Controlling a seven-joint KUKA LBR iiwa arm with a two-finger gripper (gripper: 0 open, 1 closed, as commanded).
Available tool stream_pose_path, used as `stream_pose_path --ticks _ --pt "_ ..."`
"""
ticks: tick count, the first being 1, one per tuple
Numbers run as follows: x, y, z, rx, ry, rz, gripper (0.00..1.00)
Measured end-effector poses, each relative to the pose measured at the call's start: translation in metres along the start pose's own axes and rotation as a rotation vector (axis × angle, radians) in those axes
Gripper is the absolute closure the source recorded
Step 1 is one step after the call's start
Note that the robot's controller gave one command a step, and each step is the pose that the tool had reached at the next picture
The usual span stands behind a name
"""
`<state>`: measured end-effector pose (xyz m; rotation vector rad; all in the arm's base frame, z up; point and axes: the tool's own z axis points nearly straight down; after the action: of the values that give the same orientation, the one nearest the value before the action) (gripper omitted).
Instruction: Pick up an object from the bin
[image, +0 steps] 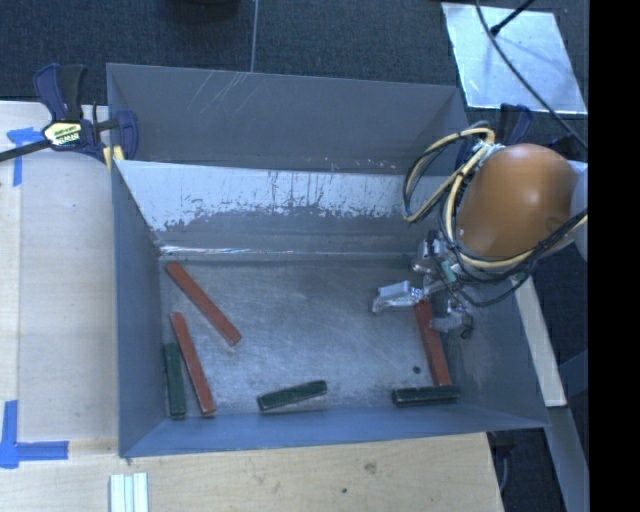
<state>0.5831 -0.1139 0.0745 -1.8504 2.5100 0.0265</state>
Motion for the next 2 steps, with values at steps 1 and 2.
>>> stream_pose_path --ticks 1,2 --pt "0.003 0.026 -0.002 0.006 -0.003 -0.424 0.0" --pt "0.019 0.024 0.0 0.003 0.02 -0.414 1.0"
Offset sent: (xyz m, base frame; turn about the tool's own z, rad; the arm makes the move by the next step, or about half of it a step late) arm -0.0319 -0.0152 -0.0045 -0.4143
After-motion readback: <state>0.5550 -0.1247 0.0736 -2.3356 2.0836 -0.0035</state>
